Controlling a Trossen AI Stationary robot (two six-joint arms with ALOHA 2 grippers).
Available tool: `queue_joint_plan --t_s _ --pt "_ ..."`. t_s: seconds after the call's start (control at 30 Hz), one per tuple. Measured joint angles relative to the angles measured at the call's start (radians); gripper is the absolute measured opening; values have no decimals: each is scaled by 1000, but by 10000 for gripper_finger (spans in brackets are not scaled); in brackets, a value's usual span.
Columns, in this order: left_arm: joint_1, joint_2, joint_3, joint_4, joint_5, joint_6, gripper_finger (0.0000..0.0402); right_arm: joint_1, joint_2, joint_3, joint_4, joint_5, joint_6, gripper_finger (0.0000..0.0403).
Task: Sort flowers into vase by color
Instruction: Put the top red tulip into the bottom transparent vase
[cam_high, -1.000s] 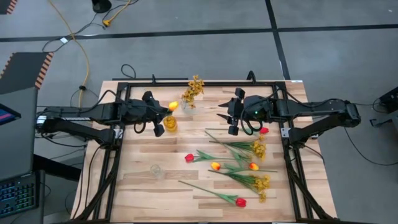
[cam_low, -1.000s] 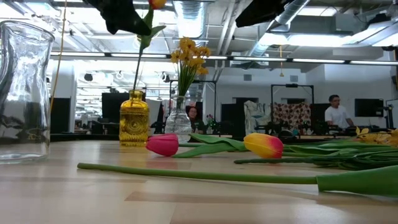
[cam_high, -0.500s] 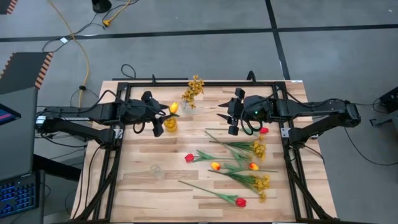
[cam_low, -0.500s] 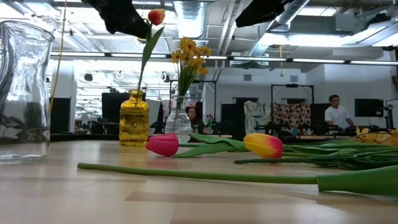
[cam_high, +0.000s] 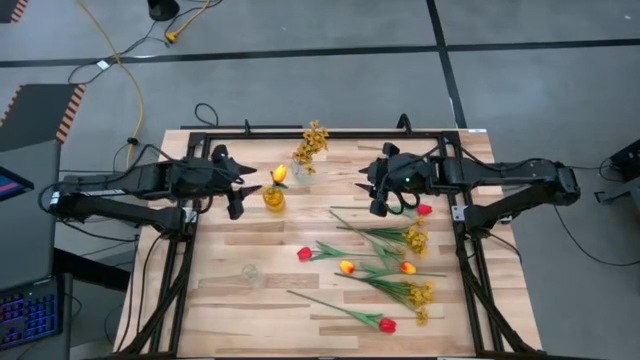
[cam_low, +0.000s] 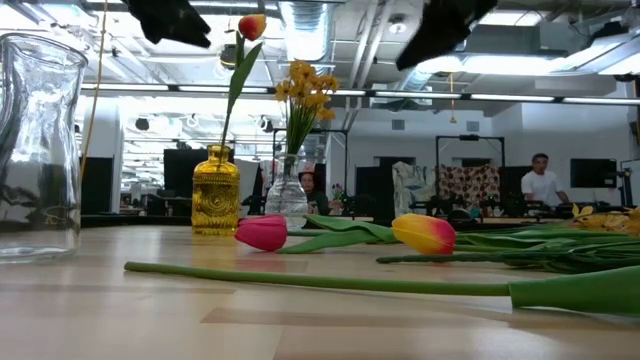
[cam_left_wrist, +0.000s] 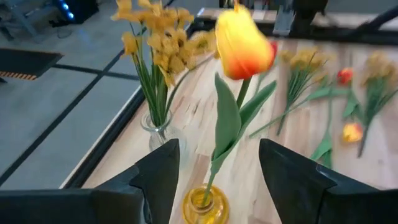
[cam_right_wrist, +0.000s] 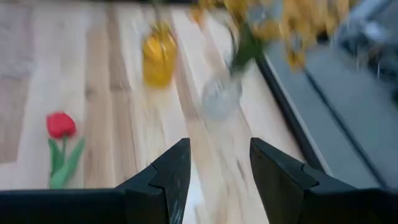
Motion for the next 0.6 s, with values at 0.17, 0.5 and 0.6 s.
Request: queue_joint_plan --t_s 0.17,0.5,0.6 --pt "0 -60 0 -22 63 -24 209 -52 0 -54 -83 -5 89 191" --pt "0 -75 0 -33 88 -25 210 -108 64 -197 -112 -119 101 191" --pt "0 -65 0 -41 88 -25 210 -113 121 -198 -144 -158 100 191"
